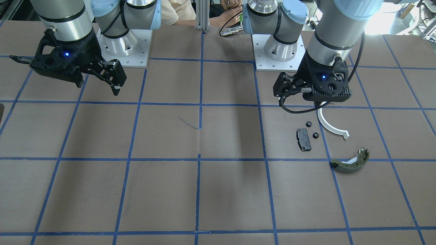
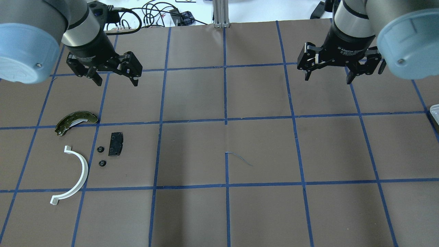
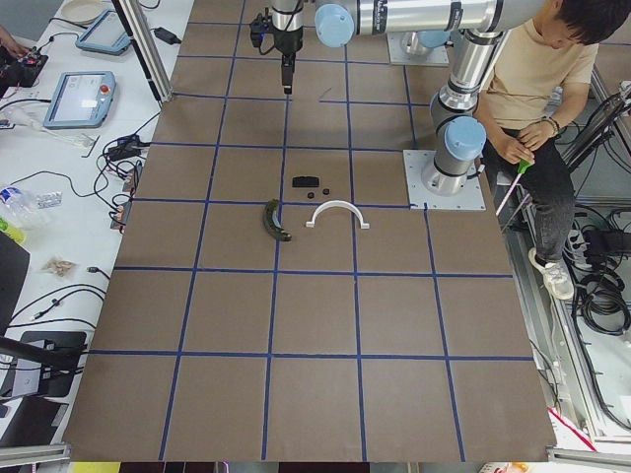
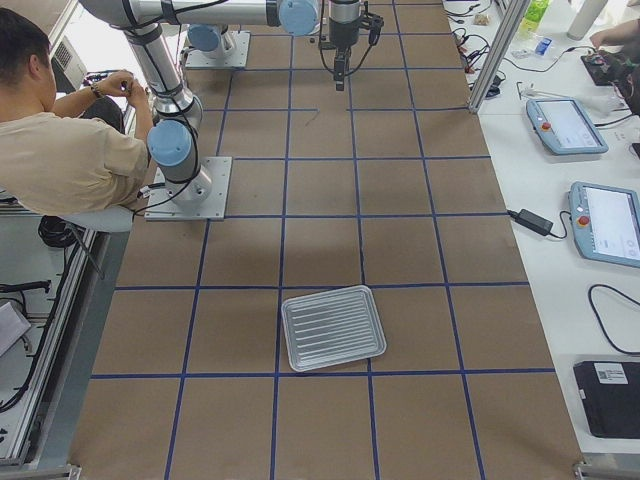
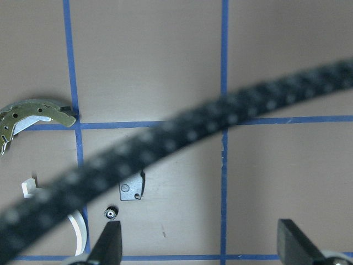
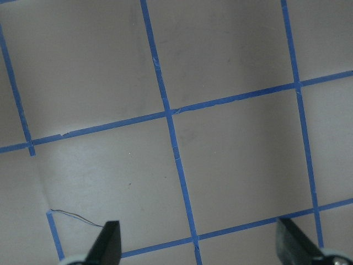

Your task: Place bearing gear from tray to pile

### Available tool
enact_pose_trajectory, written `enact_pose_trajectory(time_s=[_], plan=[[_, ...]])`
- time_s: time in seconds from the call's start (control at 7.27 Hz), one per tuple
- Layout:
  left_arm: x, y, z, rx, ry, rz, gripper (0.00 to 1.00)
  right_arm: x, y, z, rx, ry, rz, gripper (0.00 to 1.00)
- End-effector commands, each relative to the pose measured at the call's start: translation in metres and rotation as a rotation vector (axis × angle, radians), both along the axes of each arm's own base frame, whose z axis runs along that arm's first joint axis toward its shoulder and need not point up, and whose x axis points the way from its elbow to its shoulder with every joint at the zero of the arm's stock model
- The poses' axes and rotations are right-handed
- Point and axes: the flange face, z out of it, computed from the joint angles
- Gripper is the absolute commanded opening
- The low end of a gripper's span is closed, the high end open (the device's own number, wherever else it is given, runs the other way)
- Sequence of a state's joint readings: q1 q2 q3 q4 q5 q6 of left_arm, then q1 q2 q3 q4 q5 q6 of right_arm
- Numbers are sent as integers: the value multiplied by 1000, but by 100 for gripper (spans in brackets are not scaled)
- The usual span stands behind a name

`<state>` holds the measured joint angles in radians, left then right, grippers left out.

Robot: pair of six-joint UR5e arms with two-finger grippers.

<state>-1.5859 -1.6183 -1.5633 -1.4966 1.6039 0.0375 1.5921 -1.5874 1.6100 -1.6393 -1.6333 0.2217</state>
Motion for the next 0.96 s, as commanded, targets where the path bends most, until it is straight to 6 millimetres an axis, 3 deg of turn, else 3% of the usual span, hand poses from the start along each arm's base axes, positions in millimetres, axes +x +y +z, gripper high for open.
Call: enact_pose_trajectory(time_s=[0.0, 0.83], plan=[[-21, 0, 31, 31, 19, 27, 100, -2, -3, 3, -11, 9, -1, 100], [-22, -6, 26, 66, 26, 26, 100, -3, -3, 0, -24, 6, 11, 100]])
